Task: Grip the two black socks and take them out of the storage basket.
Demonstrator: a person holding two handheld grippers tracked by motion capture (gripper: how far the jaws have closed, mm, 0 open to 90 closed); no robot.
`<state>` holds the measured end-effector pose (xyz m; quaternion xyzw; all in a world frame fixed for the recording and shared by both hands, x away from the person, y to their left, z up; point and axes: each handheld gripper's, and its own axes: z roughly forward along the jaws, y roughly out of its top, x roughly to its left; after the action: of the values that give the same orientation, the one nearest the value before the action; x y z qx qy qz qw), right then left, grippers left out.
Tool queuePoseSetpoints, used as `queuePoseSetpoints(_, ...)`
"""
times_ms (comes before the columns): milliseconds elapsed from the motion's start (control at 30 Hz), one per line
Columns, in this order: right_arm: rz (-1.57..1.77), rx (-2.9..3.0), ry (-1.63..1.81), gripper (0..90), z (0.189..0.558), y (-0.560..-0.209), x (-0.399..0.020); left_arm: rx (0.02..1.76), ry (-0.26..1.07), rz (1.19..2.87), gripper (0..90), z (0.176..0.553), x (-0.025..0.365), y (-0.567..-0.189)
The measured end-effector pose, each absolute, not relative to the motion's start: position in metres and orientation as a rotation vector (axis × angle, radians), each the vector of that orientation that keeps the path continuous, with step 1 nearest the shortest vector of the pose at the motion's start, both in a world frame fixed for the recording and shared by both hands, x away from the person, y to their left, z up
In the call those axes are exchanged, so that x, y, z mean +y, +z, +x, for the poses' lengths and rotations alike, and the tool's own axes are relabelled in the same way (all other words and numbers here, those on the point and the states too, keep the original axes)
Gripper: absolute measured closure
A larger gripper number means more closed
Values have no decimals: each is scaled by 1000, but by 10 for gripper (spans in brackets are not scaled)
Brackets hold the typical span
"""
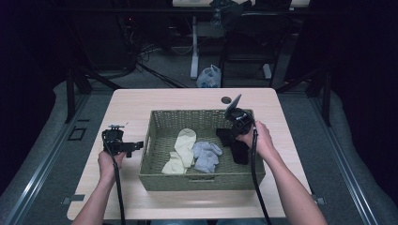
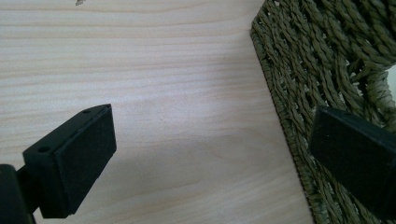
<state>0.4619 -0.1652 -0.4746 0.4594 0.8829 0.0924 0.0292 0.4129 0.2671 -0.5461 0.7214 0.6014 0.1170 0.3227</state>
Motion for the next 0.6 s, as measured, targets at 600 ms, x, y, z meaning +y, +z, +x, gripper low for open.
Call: queuePoseSetpoints(600,1361,2707,415,753,445,-423,-171,1577,311,1891,11,413,266,-546)
